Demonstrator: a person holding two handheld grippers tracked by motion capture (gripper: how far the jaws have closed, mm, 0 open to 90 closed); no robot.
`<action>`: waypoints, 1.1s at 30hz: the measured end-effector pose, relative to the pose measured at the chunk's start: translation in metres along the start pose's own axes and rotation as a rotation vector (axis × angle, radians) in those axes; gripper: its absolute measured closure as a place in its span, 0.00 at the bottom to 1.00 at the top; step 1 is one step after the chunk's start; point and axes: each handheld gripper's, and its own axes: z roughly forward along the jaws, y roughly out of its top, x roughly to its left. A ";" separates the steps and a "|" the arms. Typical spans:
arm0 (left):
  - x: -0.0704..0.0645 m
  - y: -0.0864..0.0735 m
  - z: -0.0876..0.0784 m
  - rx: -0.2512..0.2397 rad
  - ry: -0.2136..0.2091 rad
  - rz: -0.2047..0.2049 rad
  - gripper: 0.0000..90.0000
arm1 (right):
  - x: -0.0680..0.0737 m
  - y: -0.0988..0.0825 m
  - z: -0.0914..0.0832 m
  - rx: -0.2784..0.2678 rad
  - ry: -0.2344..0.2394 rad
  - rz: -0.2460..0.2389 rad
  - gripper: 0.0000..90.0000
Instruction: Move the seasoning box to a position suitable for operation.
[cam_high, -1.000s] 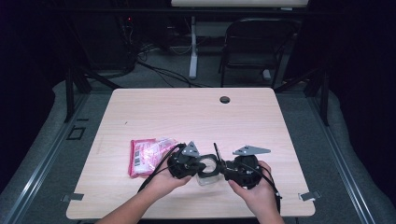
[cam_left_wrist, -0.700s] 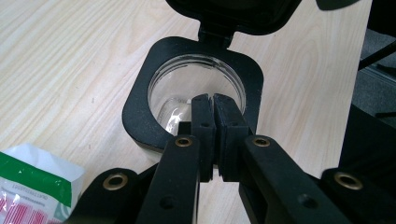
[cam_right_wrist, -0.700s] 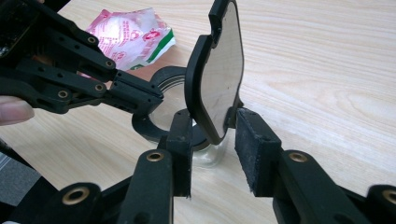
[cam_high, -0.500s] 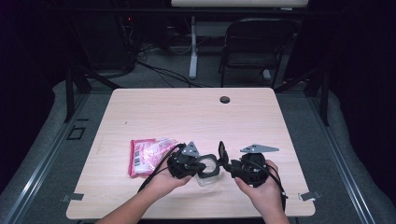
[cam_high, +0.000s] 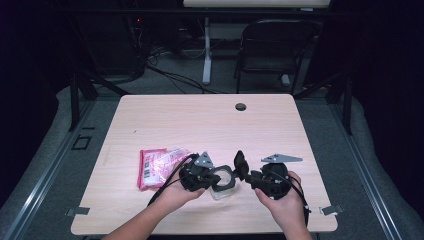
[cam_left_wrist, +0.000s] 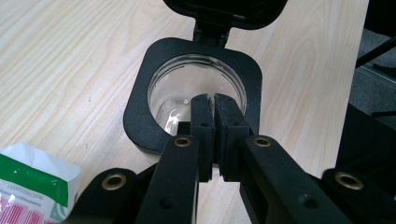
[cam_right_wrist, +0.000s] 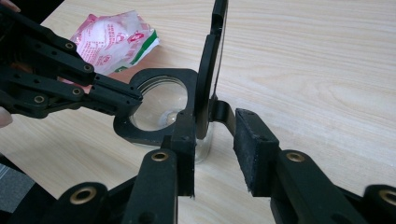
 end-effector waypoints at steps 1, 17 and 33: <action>0.000 0.000 0.000 0.001 0.002 0.001 0.97 | 0.000 0.000 0.000 -0.004 0.000 0.002 0.77; 0.000 -0.001 0.001 -0.002 0.005 -0.003 0.95 | 0.005 -0.004 0.012 0.029 0.018 -0.017 0.91; -0.006 -0.004 0.004 -0.022 0.004 0.008 0.92 | -0.002 0.002 0.024 -0.002 0.030 0.001 0.95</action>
